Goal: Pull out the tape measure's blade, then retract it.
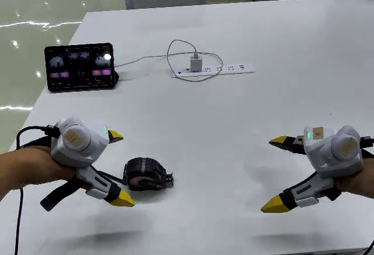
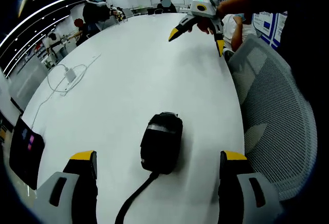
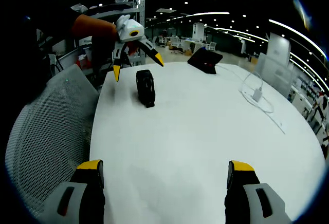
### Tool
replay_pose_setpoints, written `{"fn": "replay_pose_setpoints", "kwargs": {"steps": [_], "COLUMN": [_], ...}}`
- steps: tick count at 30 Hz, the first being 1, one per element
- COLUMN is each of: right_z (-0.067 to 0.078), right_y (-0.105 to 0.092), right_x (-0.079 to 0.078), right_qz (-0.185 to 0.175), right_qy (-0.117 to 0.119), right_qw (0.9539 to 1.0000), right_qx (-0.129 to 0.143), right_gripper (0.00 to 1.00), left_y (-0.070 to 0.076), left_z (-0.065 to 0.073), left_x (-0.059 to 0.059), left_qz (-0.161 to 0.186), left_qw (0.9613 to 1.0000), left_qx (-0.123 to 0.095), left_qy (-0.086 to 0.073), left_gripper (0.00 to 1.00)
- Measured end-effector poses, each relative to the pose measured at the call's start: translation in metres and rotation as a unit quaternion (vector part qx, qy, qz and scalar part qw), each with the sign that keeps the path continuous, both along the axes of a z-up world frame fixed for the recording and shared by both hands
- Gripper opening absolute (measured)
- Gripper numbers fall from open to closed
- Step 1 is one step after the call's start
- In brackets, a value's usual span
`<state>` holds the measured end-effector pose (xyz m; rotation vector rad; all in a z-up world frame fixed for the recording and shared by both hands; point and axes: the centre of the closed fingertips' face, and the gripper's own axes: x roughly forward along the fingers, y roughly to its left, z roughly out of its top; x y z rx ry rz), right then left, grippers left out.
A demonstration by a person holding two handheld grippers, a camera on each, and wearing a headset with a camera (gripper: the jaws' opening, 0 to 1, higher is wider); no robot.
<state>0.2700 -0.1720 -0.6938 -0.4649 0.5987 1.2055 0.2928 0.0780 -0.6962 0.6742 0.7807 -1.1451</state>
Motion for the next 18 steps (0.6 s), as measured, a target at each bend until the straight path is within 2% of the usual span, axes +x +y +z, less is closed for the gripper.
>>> {"fn": "replay_pose_setpoints", "kwargs": {"steps": [2,3,9,10,14,16,18], "right_z": [0.0,0.0,-0.006,-0.012,-0.02,-0.021,-0.023], "right_y": [0.007,0.009,0.028,0.031,0.044,0.052,0.061], "right_x": [0.0,0.0,0.001,0.002,0.002,0.003,0.003], "right_qz": [0.003,0.003,0.007,0.01,0.02,0.026,0.034], "right_qy": [0.003,0.004,0.008,0.009,0.013,0.013,0.013], "right_qw": [1.0,1.0,0.9999,0.9999,0.9997,0.9995,0.9993], "right_qx": [0.003,0.005,0.01,0.009,0.007,0.007,0.006], "right_gripper": [0.99,0.99,0.99,0.99,0.99,0.99,0.99], "left_y": [-0.005,-0.006,-0.012,-0.014,-0.018,-0.019,-0.022], "left_z": [-0.002,-0.002,-0.008,-0.01,-0.013,-0.018,-0.022], "left_x": [0.003,0.003,0.002,0.002,0.001,0.0,0.001], "left_qz": [-0.015,-0.018,-0.021,-0.022,-0.027,-0.033,-0.041], "left_qw": [0.9998,0.9997,0.9997,0.9997,0.9995,0.9991,0.9986], "left_qx": [0.004,0.005,0.008,0.008,0.015,0.024,0.032], "left_qy": [-0.015,-0.016,0.001,0.002,0.006,0.01,0.006], "left_gripper": [0.98,0.97,0.94,0.94,0.91,0.87,0.81]}}
